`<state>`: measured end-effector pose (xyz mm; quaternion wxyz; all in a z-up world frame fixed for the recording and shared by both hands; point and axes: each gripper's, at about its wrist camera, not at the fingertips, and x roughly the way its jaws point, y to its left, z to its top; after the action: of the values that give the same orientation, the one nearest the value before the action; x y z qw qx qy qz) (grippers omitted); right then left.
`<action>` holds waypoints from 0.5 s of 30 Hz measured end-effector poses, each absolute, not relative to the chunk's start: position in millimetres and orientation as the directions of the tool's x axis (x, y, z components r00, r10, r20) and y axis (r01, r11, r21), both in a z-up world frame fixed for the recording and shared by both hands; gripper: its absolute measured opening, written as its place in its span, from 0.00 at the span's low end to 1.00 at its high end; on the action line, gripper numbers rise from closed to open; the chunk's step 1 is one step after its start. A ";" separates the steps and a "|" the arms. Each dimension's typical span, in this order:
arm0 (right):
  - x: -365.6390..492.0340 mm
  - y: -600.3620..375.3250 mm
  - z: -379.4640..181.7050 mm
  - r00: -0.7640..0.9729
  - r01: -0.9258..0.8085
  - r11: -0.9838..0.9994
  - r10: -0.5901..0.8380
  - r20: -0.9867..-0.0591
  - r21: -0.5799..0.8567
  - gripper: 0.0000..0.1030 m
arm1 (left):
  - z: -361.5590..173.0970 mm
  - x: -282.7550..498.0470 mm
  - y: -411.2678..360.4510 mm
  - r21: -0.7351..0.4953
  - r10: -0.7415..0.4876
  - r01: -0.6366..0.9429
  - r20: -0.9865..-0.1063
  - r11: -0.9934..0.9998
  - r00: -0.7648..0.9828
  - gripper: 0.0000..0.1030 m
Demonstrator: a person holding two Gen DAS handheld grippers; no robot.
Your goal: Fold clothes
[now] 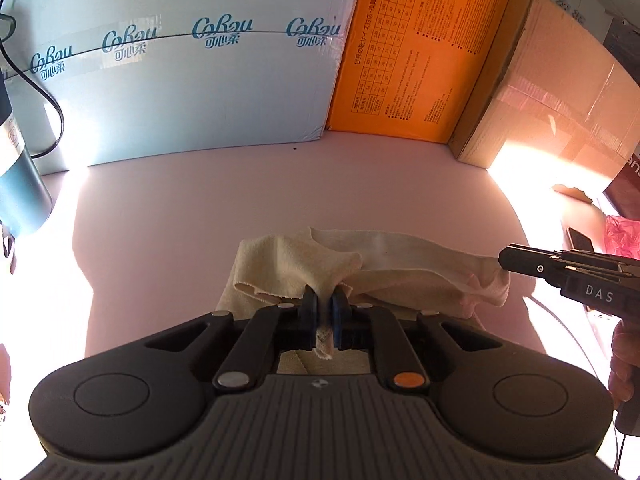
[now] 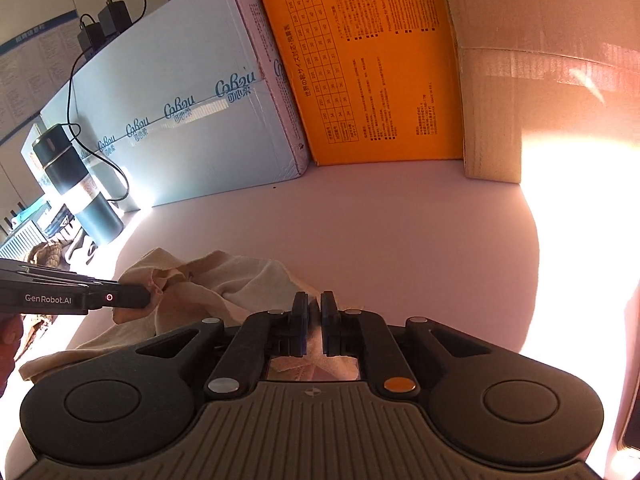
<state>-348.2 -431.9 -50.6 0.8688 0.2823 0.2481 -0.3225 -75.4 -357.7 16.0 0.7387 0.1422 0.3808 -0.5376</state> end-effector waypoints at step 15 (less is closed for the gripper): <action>-336.1 -440.4 -59.2 0.560 0.733 0.652 -0.415 -0.717 0.195 0.47 | 62.0 -55.7 -306.6 -0.218 -0.762 0.870 -0.603 0.443 0.237 0.06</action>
<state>-336.1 -440.4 -59.2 0.8486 0.2443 0.3251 -0.3383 -55.7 -306.6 62.0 0.7822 0.0815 0.3311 -0.5215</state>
